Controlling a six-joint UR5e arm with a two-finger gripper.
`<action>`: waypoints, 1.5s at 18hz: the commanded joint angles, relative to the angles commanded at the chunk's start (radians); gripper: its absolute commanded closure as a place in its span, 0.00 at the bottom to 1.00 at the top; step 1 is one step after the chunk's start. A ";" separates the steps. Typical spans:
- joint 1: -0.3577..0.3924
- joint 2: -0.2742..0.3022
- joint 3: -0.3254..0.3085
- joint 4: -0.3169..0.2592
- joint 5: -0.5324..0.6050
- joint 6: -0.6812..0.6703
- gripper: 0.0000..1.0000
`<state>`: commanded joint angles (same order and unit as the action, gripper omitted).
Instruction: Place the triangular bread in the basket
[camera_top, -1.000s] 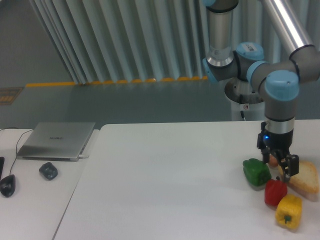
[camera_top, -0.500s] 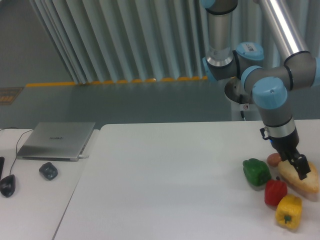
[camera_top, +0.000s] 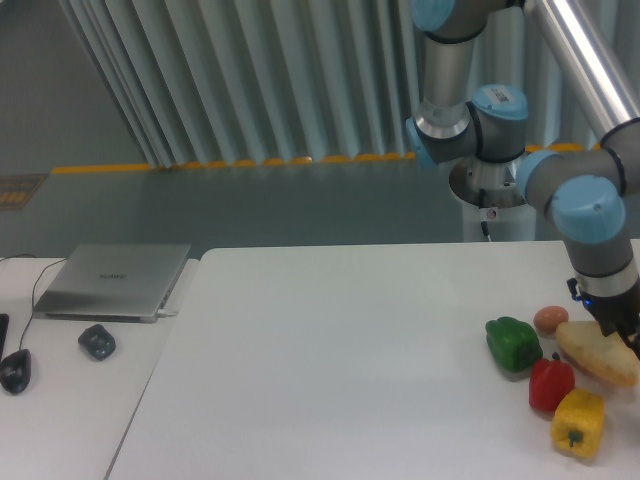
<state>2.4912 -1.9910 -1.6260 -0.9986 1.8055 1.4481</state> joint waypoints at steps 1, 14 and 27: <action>0.000 -0.011 0.006 0.000 -0.002 -0.002 0.00; -0.005 -0.042 0.017 -0.005 0.005 -0.023 0.49; 0.000 -0.037 0.020 -0.029 0.003 -0.058 1.00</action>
<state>2.4912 -2.0279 -1.6062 -1.0277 1.8086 1.3900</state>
